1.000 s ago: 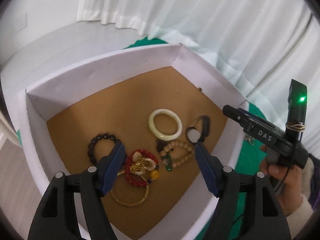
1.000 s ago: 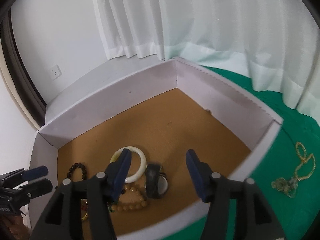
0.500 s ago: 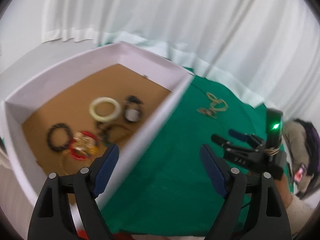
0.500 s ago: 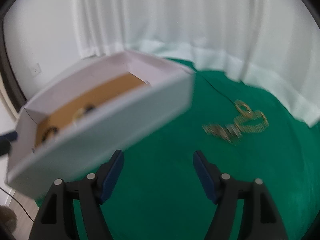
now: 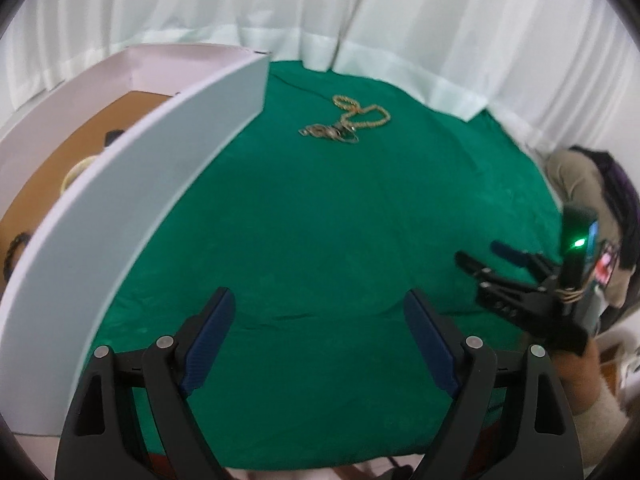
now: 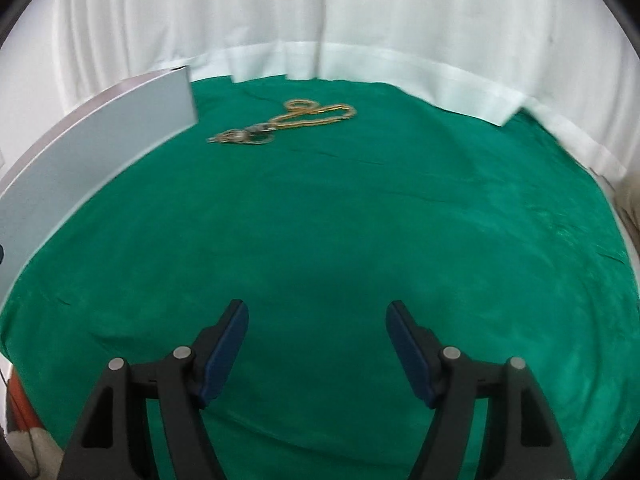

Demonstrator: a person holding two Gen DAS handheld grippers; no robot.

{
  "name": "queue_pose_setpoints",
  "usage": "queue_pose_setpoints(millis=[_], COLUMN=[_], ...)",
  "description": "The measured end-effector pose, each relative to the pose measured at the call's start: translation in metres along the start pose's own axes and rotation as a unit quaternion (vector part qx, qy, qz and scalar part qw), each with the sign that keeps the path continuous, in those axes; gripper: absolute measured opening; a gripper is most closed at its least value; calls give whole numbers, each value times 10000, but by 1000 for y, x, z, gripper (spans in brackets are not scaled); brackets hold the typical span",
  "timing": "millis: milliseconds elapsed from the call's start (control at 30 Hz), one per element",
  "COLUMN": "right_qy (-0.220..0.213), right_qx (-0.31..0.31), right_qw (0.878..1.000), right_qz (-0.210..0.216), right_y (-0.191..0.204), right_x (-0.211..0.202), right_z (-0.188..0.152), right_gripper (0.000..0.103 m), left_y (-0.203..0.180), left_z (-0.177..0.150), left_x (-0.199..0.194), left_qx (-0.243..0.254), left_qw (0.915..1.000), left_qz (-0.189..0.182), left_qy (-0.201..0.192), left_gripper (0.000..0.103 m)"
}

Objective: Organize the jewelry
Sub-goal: 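Withdraw both tools from the tray back over the cloth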

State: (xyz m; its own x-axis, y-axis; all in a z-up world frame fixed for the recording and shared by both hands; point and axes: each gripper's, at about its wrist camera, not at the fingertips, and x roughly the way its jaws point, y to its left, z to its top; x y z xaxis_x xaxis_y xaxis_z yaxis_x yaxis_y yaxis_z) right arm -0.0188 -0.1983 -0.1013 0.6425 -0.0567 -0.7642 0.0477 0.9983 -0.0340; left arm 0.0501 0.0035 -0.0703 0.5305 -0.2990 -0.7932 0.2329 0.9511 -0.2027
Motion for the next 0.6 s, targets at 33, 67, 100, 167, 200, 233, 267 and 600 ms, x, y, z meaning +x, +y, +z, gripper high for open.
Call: queue_pose_setpoints(millis=[33,67,100,167,200,233,267,600], right_qy=[-16,-30,-42,-85,-103,-113,-126,-37], right_qx=[24,55,77,99,92,94,102,220], right_qw=[10000,10000,9999,9999,9999,9998,9998,9997], right_qz=[-36,-62,-64,-87,-104,-107,-95,-70], right_y=[-3,-6,-9,-12,-13,-13,-14,-20], right_x=[-1,-3,-4,-6,-6,-5,-6,7], right_z=[0,-1,-2,0,1,2,2,-5], right_gripper=[73,73,73,73,73,73,73,73], left_y=[-3,-6,-8,-10,-11,-12,-13,-16], left_z=[0,0,0,2,3,4,5,20], left_x=[4,8,11,17,19,22,24,32], left_qx=[67,135,175,233,254,278,312,421], left_qw=[10000,9999,9998,9995,9994,9993,9992,9986], left_qz=[50,89,125,183,189,201,215,266], left_qy=[10,18,34,85,108,131,149,162], left_gripper=[87,87,87,87,87,87,87,87])
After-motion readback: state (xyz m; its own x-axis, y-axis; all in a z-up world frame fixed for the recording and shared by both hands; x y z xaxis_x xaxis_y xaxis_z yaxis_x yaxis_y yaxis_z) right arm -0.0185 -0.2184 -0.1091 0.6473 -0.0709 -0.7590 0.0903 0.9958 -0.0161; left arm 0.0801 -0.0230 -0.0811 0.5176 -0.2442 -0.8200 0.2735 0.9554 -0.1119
